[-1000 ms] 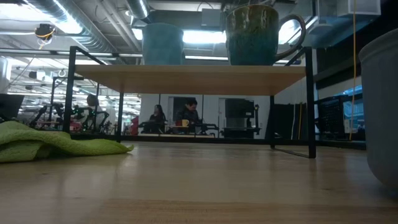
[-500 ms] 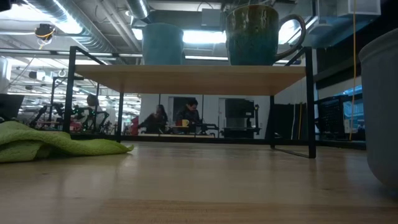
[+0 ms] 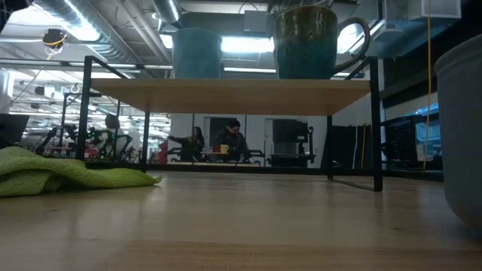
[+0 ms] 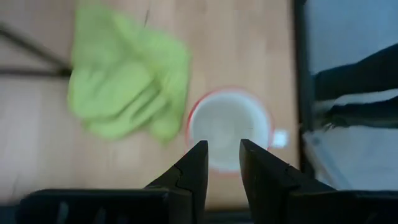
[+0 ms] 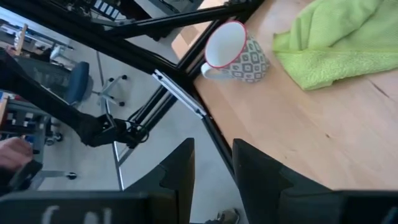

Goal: Stack small to large cups/mugs on shelf
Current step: Put the gray patterned mug on the shelf

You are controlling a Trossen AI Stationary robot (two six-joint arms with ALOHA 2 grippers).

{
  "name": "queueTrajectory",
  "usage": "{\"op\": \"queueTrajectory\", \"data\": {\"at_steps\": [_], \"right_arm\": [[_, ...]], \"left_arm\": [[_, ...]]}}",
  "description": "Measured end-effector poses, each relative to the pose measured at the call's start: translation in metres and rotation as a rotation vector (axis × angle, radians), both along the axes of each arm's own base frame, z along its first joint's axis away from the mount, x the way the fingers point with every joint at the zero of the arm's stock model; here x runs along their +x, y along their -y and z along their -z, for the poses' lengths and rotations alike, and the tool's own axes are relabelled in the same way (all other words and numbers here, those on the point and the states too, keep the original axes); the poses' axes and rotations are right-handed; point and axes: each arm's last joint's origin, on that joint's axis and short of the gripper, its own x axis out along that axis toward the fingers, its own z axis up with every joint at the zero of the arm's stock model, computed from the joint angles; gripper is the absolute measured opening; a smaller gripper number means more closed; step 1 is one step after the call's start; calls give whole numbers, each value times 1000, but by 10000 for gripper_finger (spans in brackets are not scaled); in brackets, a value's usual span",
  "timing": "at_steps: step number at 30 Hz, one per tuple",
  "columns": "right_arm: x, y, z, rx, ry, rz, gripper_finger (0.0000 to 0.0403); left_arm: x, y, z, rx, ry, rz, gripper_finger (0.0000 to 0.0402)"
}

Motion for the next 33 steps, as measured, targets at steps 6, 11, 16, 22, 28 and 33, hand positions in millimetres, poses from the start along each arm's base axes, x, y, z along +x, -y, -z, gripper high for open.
{"op": "queueTrajectory", "data": {"at_steps": [6, 11, 16, 22, 28, 33], "right_arm": [[0, 0, 0, -7, 5, 13, 110], [0, 1, 0, -11, 5, 14, 110], [0, 1, 0, -12, 4, 14, 110], [0, 1, 0, -13, 4, 13, 110], [-1, 1, 2, -26, -20, 13, 110], [-2, 1, 2, -25, -20, 14, 110]], "left_arm": [[-8, 3, 8, 33, -57, -104, 91], [-7, 7, 25, 29, -69, -154, 110], [-7, 12, 49, -23, -109, -188, 133], [-4, 10, 50, -31, -75, -252, 140], [5, 11, 68, -92, -111, -306, 140], [9, 9, 73, -92, -110, -326, 140]]}}
